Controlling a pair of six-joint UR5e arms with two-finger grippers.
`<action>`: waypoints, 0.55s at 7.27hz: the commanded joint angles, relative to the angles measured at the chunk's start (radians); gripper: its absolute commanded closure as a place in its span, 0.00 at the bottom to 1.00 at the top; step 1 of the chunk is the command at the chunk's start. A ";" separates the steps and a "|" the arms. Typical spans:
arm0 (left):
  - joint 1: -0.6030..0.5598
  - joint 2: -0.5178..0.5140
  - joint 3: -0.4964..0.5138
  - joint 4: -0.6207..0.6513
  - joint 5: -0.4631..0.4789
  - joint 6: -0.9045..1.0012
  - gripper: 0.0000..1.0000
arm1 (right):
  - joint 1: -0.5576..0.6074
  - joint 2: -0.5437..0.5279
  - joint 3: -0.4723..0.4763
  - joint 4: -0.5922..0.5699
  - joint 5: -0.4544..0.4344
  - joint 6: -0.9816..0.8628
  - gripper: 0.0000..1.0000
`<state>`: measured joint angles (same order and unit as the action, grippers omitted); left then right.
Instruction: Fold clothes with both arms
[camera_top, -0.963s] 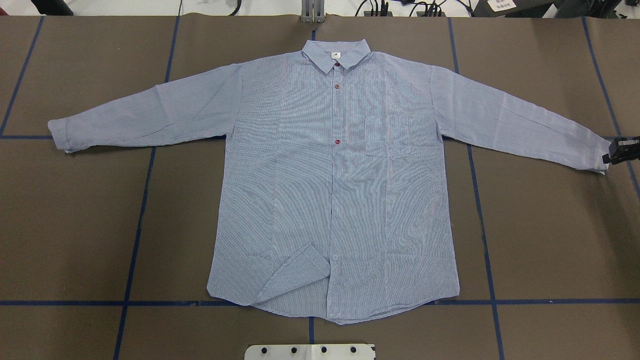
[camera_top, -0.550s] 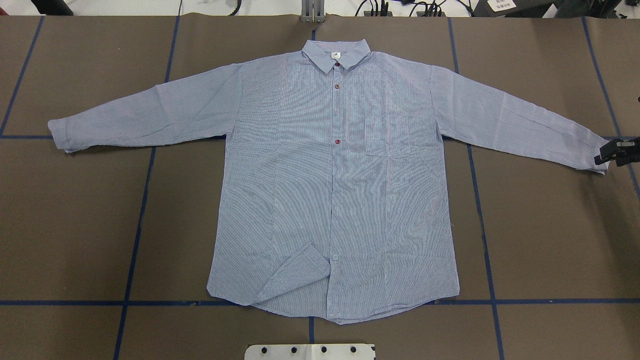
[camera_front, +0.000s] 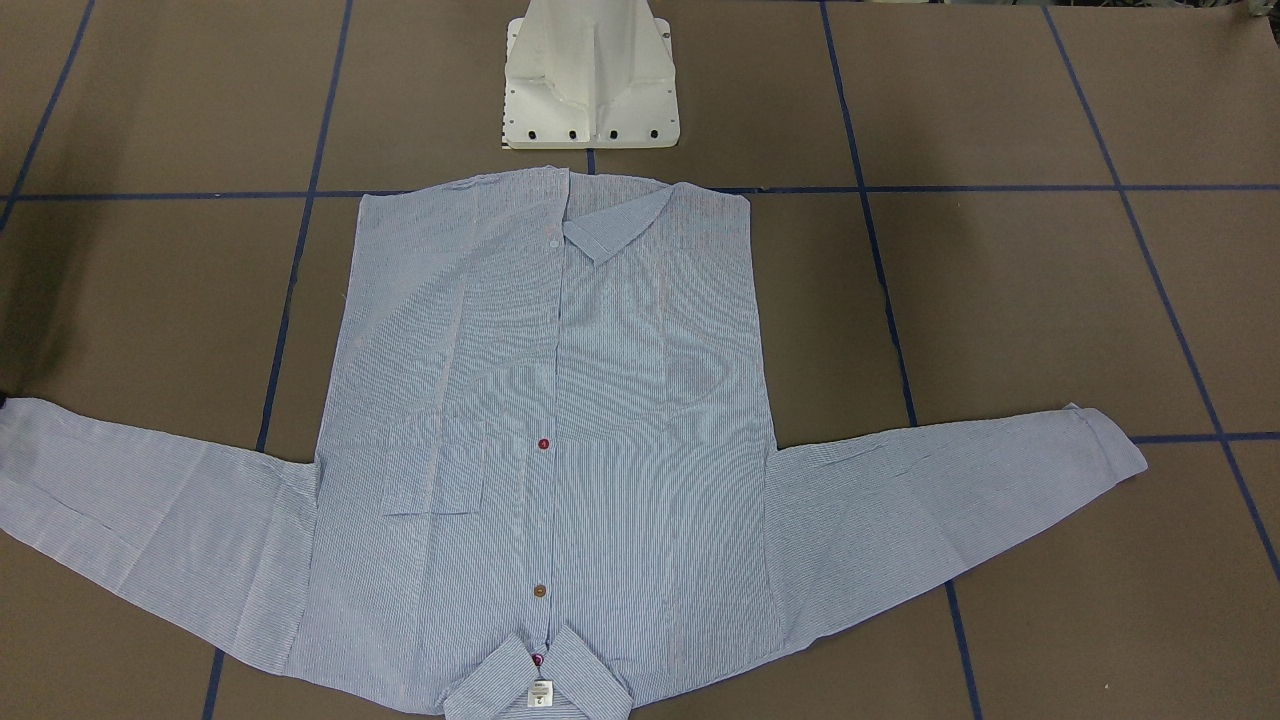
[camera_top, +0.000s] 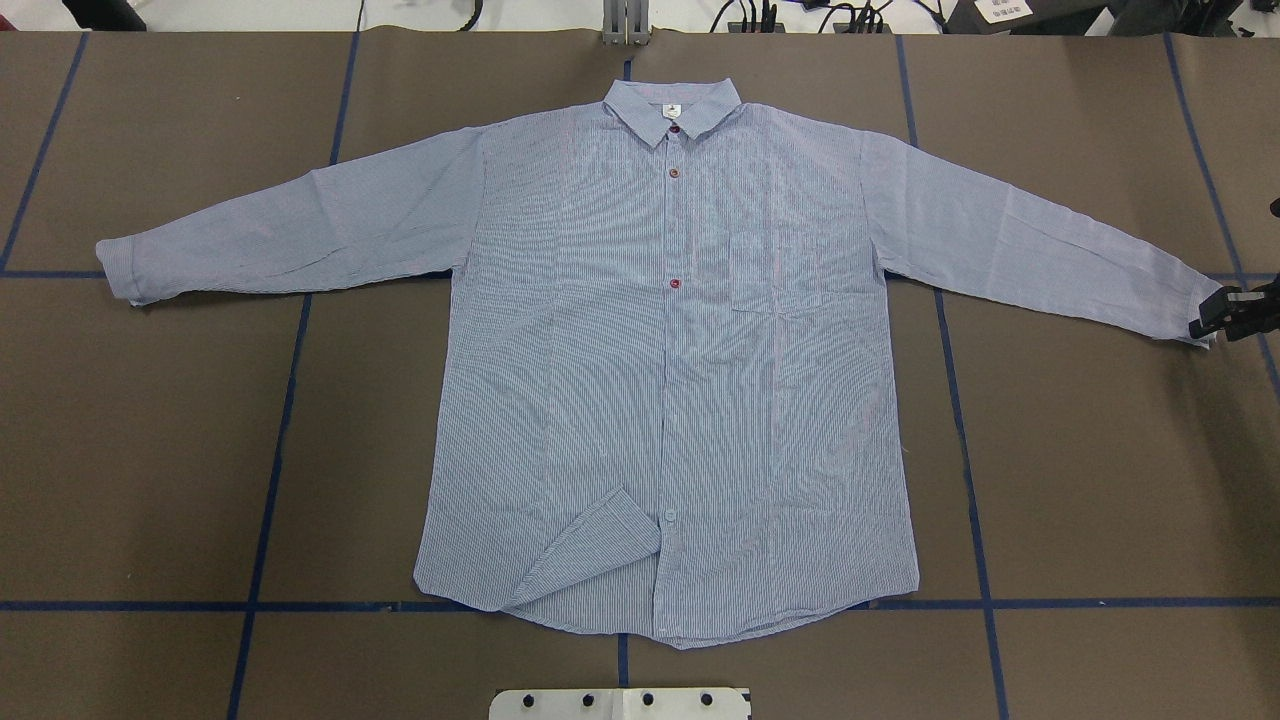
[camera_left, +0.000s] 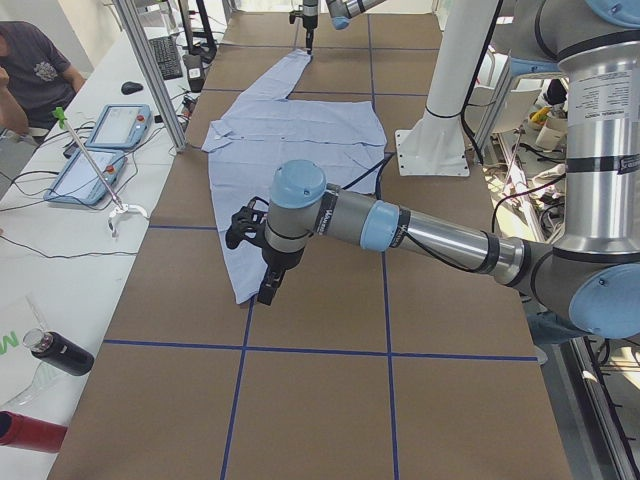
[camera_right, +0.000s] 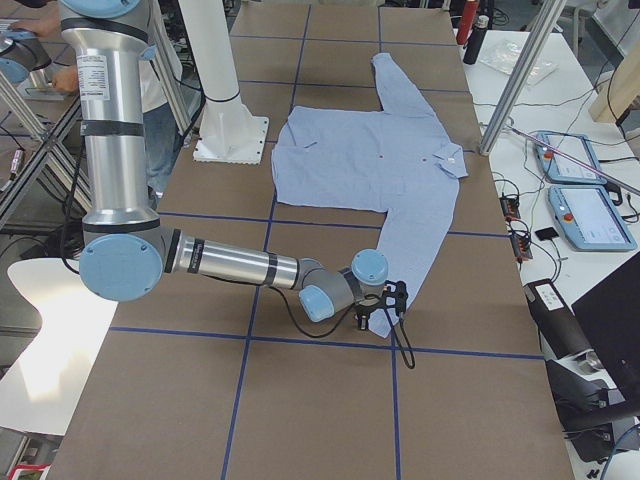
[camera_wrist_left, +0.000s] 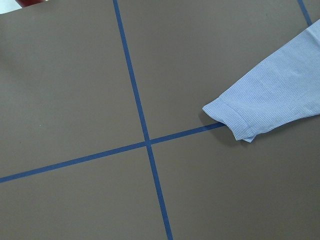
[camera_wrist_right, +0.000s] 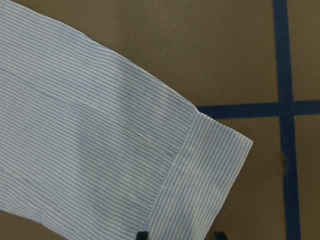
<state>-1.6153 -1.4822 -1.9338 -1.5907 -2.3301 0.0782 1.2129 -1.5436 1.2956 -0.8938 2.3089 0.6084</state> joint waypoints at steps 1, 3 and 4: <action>0.000 -0.001 -0.001 0.000 0.000 0.002 0.00 | -0.003 0.002 -0.005 -0.001 0.001 0.001 0.49; 0.002 -0.003 -0.001 0.000 0.000 0.000 0.00 | -0.003 0.026 -0.015 -0.040 0.001 -0.001 0.51; 0.000 -0.003 -0.001 0.000 0.000 0.000 0.00 | -0.003 0.030 -0.015 -0.045 0.004 -0.003 0.52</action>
<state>-1.6148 -1.4843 -1.9343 -1.5907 -2.3301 0.0784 1.2101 -1.5229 1.2821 -0.9226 2.3108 0.6073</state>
